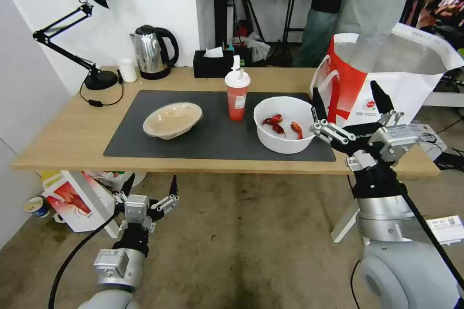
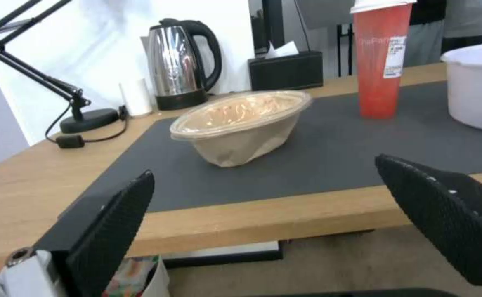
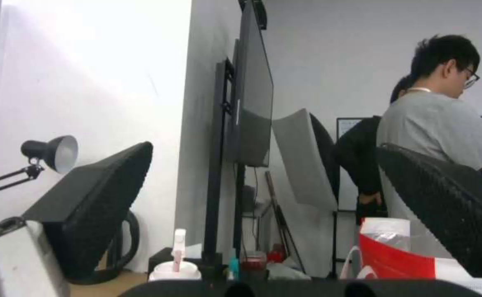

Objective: Pick up the trash from the table and place it into the takeout bag.

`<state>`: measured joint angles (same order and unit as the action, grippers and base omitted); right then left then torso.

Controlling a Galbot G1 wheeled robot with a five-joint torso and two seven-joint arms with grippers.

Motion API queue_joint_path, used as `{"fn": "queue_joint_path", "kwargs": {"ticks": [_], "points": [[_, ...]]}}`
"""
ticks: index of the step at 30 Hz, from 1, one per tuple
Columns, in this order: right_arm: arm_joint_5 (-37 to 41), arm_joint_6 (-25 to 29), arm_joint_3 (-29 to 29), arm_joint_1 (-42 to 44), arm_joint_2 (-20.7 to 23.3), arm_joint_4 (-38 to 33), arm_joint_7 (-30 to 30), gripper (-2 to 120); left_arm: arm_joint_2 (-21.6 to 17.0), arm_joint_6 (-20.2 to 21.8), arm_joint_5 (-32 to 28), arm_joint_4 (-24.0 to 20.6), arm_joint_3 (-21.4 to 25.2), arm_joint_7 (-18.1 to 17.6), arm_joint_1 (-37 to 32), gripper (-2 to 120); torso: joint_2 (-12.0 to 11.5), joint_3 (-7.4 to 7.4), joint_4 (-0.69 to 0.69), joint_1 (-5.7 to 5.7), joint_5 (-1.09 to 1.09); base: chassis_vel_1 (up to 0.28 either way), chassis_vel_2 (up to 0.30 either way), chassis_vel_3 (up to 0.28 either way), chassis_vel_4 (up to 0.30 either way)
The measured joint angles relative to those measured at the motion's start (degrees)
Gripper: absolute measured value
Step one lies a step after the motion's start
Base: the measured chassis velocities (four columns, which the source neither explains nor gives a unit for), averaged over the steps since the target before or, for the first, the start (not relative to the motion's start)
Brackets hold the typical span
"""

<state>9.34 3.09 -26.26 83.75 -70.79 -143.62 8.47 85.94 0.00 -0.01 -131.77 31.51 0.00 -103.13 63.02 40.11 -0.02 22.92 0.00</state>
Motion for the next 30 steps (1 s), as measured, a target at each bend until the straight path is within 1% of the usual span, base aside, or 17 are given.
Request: {"fn": "queue_joint_path", "kwargs": {"ticks": [16,21,24,25,26,28,30], "points": [[1.05,-1.42,1.33,1.64,0.47,0.23,-1.79,100,0.0,0.0,0.0,0.0,0.0,0.0,0.0,100,0.0,0.0,0.01,0.0,0.0,0.0,0.0,0.0,0.0],[2.88,-2.96,1.62,2.03,1.59,0.28,-3.08,100,0.0,0.0,0.0,0.0,0.01,0.0,0.0,100,0.0,0.0,0.01,0.0,0.0,0.0,0.0,0.0,0.0],[5.38,-5.49,0.96,1.56,3.67,0.3,-3.65,100,0.0,0.0,0.0,0.0,0.0,0.0,0.0,100,0.0,0.0,0.02,0.0,0.0,0.0,0.0,0.0,0.0],[6.71,-6.57,0.27,1.1,4.98,0.31,-3.92,100,0.0,0.0,0.0,0.0,0.0,0.0,0.0,100,0.0,0.0,0.01,0.0,0.0,0.0,0.0,0.0,0.0],[6.71,-6.57,0.27,1.1,4.98,0.31,-3.92,100,0.0,0.0,0.0,0.0,0.0,0.0,0.0,100,0.0,0.0,0.01,0.0,0.0,0.0,0.0,0.0,0.0],[8.66,-7.87,-0.4,0.46,6.6,0.32,-4.04,100,0.0,0.0,0.0,0.0,0.0,0.0,-0.01,100,0.0,0.0,0.01,0.0,0.01,0.0,0.0,0.0,0.0],[12.34,-9.87,-1.51,-0.58,9.04,0.32,-4.13,100,0.0,0.0,0.0,0.0,0.0,0.0,0.0,100,0.0,0.0,0.02,0.0,0.01,0.0,0.0,0.0,0.0]]}}
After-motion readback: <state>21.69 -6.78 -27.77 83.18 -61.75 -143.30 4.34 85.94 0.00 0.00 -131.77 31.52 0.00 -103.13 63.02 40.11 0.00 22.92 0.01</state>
